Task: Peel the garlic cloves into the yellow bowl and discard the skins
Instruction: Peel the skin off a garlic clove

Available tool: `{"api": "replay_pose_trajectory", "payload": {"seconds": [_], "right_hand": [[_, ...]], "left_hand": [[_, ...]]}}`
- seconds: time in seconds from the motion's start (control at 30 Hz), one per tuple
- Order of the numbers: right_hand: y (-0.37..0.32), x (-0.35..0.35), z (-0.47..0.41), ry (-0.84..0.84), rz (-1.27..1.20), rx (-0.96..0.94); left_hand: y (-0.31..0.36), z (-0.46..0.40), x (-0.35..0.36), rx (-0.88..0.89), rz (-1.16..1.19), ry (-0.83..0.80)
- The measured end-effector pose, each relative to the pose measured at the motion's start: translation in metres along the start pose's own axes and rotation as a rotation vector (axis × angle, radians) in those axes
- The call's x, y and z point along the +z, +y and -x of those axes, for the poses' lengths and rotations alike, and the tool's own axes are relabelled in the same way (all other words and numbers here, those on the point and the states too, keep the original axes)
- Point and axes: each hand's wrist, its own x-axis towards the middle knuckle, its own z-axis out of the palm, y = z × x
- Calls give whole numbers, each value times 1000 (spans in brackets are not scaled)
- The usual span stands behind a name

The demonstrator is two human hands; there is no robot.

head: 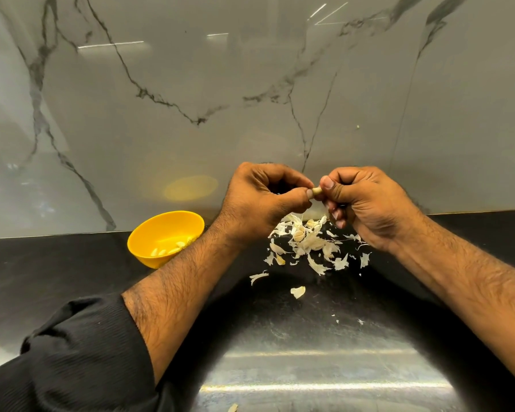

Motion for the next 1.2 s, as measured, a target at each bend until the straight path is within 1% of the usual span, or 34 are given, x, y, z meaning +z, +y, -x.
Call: {"api": "replay_pose_trajectory", "payload": {"seconds": [0.13,0.27,0.4,0.6,0.73,0.8,0.9,0.97,1.03,1.1,1.2], "right_hand": [[0,1,-1,1,-38,9],[-2,2,-1,-36,-107,19],[-3,1,-1,-77,-142,19],[-2,-4,-2,-132,-135,6],[-3,-9,-3,-170,-135,1],[-2,-14,-5,-136,-3,-1],[1,-16,-6,-109,346,-26],[1,-12,-4,-62,509,-81],[-2,-9,-3,21,598,-197],[-3,-7,-2,74,625,-314],[-6,-5,-1,74,680,-412]], "left_hand": [[0,1,3,-62,133,13],[0,1,2,-153,308,17],[2,0,0,-231,416,12],[0,-1,-3,-260,416,9],[-1,-2,-7,-271,442,39],[-2,-2,-9,-271,437,59],[-2,-3,-9,-273,407,79],[-2,-3,-8,-280,392,87],[-2,-4,-6,-296,390,92],[-3,-4,-5,-327,394,86],[-4,-5,-3,-360,368,61]]}}
